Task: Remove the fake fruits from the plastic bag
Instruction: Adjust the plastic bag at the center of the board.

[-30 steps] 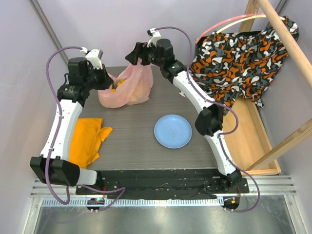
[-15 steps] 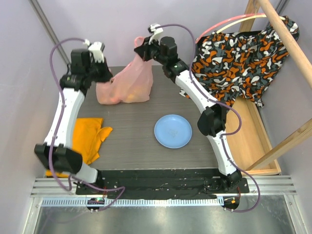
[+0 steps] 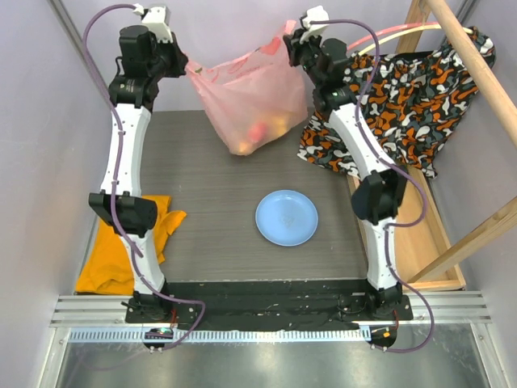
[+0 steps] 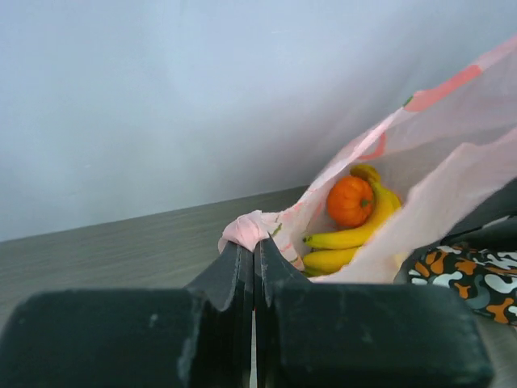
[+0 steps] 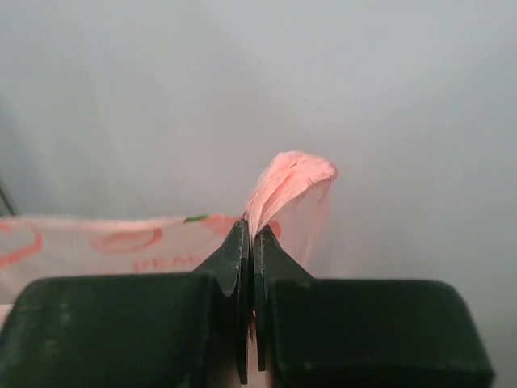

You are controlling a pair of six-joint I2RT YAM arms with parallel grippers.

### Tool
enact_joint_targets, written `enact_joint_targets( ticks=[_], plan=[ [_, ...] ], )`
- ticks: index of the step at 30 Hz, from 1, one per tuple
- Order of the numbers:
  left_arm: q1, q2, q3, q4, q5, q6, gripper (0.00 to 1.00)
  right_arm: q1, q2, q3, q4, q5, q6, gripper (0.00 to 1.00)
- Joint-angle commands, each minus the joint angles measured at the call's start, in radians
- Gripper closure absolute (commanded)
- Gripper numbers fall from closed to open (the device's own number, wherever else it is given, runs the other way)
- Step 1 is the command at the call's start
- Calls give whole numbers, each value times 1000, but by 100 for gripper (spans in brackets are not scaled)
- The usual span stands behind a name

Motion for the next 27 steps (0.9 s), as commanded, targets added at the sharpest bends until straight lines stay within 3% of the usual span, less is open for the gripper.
enact_joint_targets(
  ticks=[1, 2, 3, 7, 11, 13, 18, 23, 27],
  plan=[
    [-2, -197, -158, 80, 121, 18, 100, -17, -352, -333, 64, -59, -55, 99],
    [-3, -275, -303, 84, 152, 21, 100, -21, -413, -552, 88, -70, -74, 99],
    [-8, -312, -379, 95, 172, 26, 100, -21, -535, -664, 99, -76, -97, 99],
    [-34, -456, -681, 66, 248, 50, 100, -23, -752, -1112, 15, -99, -125, 99],
    [-54, -538, -885, 15, 265, 25, 100, -11, -894, -1285, -118, -142, -49, 99],
    [-57, -549, -902, 3, 269, -26, 100, 2, -909, -1302, -157, -148, 6, 99],
    [-58, -388, -751, -43, 177, -60, 100, 16, -799, -1169, -108, -110, 34, 99],
    [-45, -107, -352, -135, 113, -22, 100, 14, -532, -957, -4, -47, -6, 99],
    [-12, 111, -24, -114, 75, 4, 100, 11, -290, -584, 35, 0, -12, 99]
  ],
)
